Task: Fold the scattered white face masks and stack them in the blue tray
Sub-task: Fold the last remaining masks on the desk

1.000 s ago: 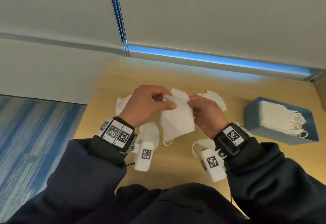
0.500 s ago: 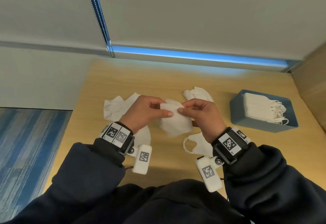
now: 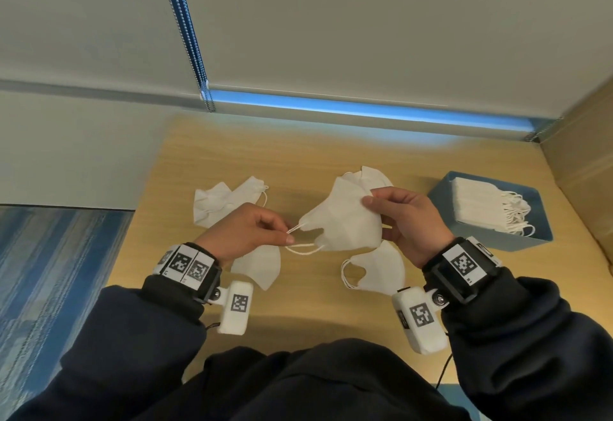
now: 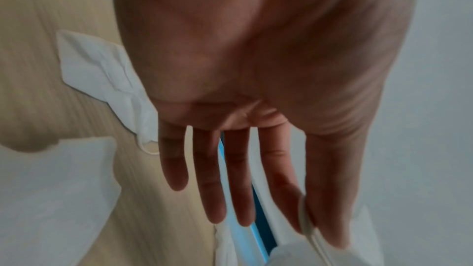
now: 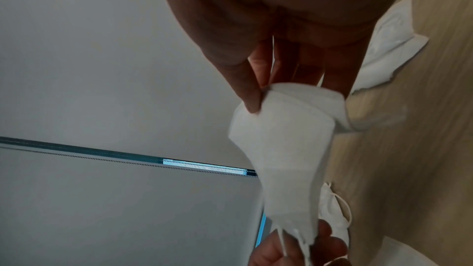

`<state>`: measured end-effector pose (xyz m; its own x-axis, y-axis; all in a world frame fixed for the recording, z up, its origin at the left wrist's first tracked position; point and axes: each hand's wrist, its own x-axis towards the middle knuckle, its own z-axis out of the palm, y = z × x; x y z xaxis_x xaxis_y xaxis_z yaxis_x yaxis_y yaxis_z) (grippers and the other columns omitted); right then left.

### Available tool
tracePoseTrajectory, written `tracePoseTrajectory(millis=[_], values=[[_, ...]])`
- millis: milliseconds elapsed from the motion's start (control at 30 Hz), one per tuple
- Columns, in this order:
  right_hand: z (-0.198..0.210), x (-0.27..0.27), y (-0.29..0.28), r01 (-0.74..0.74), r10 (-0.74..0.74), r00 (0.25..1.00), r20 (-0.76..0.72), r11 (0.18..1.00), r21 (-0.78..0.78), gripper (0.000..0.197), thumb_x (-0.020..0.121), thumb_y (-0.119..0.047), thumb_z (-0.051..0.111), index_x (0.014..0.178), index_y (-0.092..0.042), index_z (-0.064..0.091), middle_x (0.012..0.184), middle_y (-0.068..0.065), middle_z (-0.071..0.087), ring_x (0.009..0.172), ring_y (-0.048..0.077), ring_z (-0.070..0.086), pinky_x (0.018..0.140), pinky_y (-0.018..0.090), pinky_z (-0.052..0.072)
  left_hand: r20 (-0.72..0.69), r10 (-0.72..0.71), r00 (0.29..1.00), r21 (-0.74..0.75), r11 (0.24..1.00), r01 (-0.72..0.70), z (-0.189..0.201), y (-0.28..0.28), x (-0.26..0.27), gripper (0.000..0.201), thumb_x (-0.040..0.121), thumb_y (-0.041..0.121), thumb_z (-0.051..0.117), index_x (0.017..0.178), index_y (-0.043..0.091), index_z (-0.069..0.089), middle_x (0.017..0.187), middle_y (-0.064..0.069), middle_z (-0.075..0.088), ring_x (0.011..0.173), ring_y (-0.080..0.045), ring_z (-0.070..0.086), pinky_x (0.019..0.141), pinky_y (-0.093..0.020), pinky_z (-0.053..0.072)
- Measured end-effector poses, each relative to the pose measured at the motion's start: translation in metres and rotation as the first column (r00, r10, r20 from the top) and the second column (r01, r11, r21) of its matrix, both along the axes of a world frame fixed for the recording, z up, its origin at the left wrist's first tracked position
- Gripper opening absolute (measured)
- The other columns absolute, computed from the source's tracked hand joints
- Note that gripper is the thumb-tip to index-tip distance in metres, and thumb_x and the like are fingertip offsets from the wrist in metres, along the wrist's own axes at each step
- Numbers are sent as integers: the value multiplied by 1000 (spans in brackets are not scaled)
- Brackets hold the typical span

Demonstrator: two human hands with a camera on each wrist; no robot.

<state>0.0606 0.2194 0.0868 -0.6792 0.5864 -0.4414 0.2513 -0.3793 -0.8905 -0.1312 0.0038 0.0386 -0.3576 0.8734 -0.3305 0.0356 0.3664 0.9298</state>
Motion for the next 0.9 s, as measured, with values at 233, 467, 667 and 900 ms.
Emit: tracePoseTrajectory(millis=[233,467,667,900], values=[[2,0,-6,-34,34,999,-2,999,26,7,86,-12,75,89,-8,71,86,7,71,75,21,67,63,35,57,-155,-26,988,-20,1000,24,0,18,16,61,88,31,77,143,37,52,132,20,61,119,2,59,109,-40,47],[8,1,-5,-81,82,997,-7,995,51,11,83,-14,76,88,-7,70,81,5,70,69,18,67,58,31,56,-124,108,986,202,976,-81,7,53,28,61,79,23,86,132,32,57,128,15,66,122,-2,60,108,-45,47],[9,7,0,-113,113,993,-14,994,5,19,77,-16,77,91,-5,70,83,8,71,70,19,66,58,30,57,-122,-40,992,165,985,60,2,68,27,25,76,21,88,96,24,73,81,5,65,76,-13,61,76,-32,50],[-1,15,4,-61,61,998,10,998,25,5,85,-8,74,89,-5,73,85,10,73,76,24,66,67,37,55,-128,-89,988,99,990,102,-2,57,11,14,91,12,75,104,11,79,103,0,79,100,-17,73,99,-34,53]])
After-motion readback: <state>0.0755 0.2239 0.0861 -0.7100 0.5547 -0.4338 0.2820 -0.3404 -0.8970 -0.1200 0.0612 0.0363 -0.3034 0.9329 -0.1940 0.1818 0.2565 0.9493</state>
